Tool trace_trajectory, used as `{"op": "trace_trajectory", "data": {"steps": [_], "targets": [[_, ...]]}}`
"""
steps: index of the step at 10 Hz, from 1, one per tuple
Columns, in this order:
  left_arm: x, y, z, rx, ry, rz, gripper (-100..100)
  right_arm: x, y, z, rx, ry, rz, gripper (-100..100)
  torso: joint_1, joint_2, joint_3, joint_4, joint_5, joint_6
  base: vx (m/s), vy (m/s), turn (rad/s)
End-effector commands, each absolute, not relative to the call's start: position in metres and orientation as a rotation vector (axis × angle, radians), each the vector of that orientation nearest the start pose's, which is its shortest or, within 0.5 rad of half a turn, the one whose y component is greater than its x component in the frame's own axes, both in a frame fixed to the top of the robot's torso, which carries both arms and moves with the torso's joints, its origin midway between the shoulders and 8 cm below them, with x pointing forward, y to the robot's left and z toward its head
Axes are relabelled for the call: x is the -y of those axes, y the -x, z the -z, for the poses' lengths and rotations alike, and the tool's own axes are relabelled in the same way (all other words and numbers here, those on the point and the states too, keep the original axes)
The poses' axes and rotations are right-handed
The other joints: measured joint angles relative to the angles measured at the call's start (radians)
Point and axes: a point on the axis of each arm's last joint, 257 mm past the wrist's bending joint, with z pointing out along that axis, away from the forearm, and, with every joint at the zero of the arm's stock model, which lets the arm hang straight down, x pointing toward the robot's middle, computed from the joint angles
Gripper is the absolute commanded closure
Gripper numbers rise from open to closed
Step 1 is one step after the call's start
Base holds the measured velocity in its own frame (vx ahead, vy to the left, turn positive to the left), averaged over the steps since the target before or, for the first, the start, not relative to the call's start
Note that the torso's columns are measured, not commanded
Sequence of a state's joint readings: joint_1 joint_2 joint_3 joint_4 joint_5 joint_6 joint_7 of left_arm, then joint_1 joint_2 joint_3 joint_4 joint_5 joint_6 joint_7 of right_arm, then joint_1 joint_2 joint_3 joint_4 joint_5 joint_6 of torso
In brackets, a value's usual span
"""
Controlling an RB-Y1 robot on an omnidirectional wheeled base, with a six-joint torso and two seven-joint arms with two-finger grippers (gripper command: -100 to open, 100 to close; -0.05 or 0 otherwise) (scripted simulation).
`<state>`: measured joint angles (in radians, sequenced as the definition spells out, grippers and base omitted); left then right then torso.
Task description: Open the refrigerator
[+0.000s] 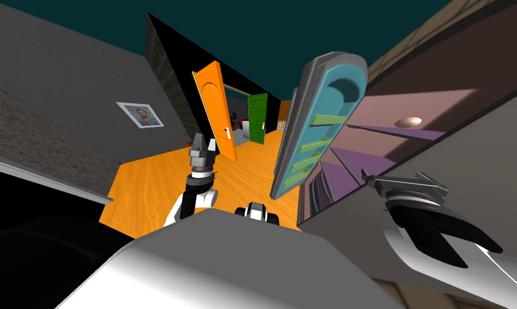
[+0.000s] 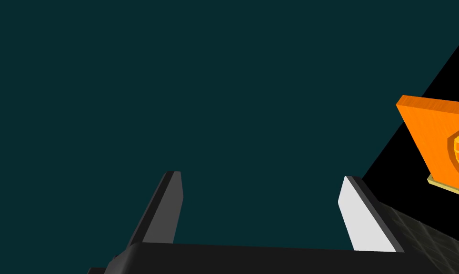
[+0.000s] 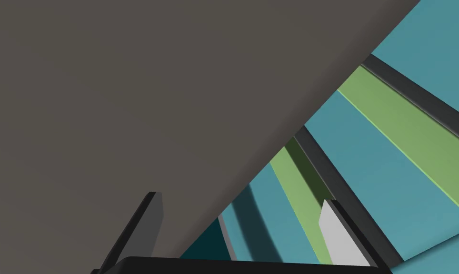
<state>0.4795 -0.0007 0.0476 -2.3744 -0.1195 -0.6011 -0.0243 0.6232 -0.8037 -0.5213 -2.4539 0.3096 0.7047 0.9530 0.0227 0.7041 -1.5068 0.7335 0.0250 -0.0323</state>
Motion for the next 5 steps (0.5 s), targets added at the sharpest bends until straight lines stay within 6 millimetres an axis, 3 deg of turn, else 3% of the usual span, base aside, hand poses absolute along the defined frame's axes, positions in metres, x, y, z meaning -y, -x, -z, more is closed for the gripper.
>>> {"op": "trace_trajectory", "data": {"steps": [1, 5], "targets": [[-0.2643, -0.3050, -0.0866, -0.540, 0.396, 1.206, 0, 0.5146, -0.3564, -0.0518, -1.450, 0.120, 0.919, -100, 0.000, -0.001, -0.001, 0.000, 0.002, 0.000, 0.016, 0.016, 0.016], [-0.2643, -0.3050, -0.0866, -0.540, 0.396, 1.206, 0, 0.5176, -0.3550, -0.0590, -1.443, 0.136, 0.962, -100, -0.002, 0.002, 0.002, -0.002, -0.004, 0.002, 0.003, 0.010, 0.017]]}}
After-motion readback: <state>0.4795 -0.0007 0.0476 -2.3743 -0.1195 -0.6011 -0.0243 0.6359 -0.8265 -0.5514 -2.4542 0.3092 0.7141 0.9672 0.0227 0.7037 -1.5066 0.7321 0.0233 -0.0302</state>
